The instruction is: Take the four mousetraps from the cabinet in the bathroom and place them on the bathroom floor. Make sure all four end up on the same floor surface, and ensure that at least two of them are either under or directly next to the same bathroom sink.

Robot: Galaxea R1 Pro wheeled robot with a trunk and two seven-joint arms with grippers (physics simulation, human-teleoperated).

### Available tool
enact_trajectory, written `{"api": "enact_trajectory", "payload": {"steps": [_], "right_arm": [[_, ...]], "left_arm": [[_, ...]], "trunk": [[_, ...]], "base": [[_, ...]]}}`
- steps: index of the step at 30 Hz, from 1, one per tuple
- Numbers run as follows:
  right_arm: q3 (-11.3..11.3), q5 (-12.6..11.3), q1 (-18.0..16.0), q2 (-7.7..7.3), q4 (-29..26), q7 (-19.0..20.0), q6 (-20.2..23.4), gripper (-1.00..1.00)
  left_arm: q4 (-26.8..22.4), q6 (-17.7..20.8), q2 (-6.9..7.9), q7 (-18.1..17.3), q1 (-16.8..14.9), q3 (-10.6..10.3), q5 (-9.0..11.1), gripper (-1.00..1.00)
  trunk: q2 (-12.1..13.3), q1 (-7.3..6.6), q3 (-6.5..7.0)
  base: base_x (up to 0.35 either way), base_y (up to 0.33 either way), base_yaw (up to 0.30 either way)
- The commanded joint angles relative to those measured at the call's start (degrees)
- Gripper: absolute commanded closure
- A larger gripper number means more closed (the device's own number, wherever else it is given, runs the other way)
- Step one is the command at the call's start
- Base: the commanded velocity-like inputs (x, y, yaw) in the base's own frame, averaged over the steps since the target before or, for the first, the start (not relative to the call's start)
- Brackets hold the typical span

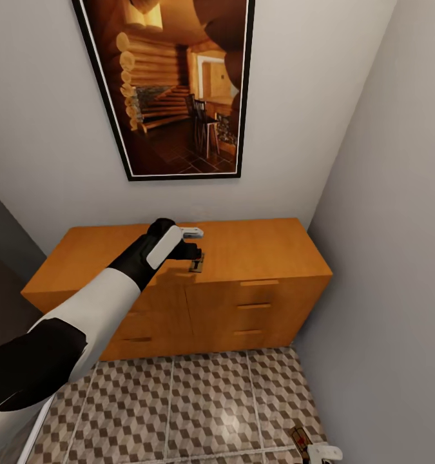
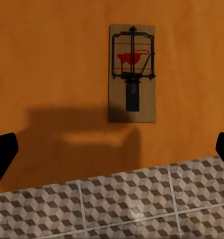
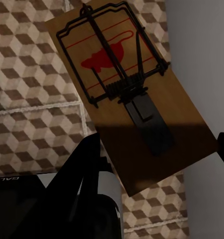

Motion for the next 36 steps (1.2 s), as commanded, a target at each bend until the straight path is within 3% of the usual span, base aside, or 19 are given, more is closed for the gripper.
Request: {"api": "enact_trajectory", "payload": {"steps": [1, 15, 17, 23, 36], "right_arm": [[0.5, -0.6, 0.0, 0.01, 0.1, 0.0, -0.2, 1.0], [0.5, -0.6, 0.0, 0.0, 0.1, -0.1, -0.2, 1.0], [0.5, -0.6, 0.0, -0.01, 0.1, 0.0, -0.2, 1.0], [0.5, -0.6, 0.0, -0.01, 0.1, 0.0, -0.2, 1.0], [0.5, -0.6, 0.0, -0.02, 0.1, 0.0, -0.2, 1.0]], "left_arm": [[0.0, 0.1, 0.03, 0.6, -0.1, -0.3, 0.6, -1.0], [0.1, 0.1, -0.7, 0.8, -0.1, -0.7, 0.6, -1.0], [0.1, 0.1, -0.76, 0.8, -0.1, -1.1, 0.6, -1.0], [0.2, 0.1, -0.86, 0.9, -0.1, -5.4, 0.6, -1.0], [0.8, 0.0, -0.7, 0.8, -0.1, -5.9, 0.6, -1.0]], "trunk": [[-0.1, 0.03, -0.1], [-0.1, 0.03, -0.1], [-0.1, 0.03, -0.1], [-0.1, 0.03, -0.1], [-0.1, 0.03, -0.15]], "base": [[0.0, 0.0, 0.0], [0.0, 0.0, 0.0], [0.0, 0.0, 0.0], [0.0, 0.0, 0.0], [0.0, 0.0, 0.0]]}}
